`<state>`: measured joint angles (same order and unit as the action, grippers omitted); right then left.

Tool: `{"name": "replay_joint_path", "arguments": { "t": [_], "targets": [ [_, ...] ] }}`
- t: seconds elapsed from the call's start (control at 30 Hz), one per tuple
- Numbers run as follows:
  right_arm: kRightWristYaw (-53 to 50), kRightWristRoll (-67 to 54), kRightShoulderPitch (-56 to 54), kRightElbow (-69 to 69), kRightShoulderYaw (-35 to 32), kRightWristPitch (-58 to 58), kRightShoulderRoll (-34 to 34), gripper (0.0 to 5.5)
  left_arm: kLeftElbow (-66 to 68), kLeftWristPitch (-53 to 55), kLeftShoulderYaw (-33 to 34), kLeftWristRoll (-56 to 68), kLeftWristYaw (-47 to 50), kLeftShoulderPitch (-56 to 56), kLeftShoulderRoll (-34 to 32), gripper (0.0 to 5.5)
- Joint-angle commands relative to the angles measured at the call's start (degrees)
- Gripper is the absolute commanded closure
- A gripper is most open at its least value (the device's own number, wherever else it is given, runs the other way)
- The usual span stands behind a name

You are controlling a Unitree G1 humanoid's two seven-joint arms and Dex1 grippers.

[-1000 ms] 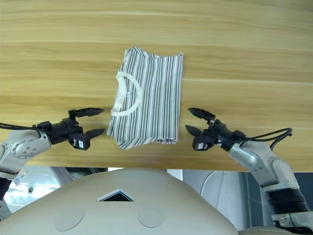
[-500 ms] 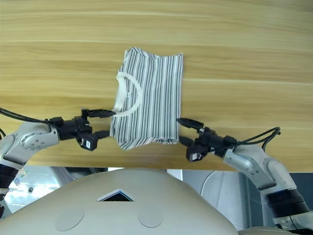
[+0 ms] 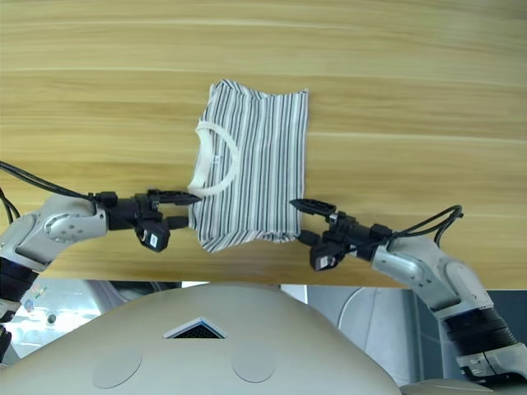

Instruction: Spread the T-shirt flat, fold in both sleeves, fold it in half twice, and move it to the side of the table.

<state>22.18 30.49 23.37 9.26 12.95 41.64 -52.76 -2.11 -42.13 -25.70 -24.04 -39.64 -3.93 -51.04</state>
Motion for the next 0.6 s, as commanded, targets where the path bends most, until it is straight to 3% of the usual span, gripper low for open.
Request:
{"name": "replay_joint_path", "arguments": {
  "t": [0.03, 0.33, 0.43, 0.6],
  "targets": [
    [3.2, 2.3, 0.3, -1.0, 2.2, -0.8, -0.4, 1.49, 2.2, 1.3, -2.5, -1.8, -3.5, -0.5, 0.0, 3.33],
    [4.1, 1.7, -0.8, -1.5, 3.2, -1.1, -1.0, 1.49, 3.3, 1.3, -3.1, -1.2, -3.7, 0.6, 0.3, 5.02],
    [4.6, 1.5, -1.4, -2.1, 3.6, -1.1, -0.9, 2.03, 3.4, 1.2, -3.2, -1.1, -3.6, 0.7, 0.2, 5.46],
    [5.6, 1.5, -2.7, -3.0, 5.1, -1.5, -0.4, 3.01, 3.7, 1.0, -3.5, -0.9, -3.7, 1.2, 0.2, 5.50]
  ]
}}
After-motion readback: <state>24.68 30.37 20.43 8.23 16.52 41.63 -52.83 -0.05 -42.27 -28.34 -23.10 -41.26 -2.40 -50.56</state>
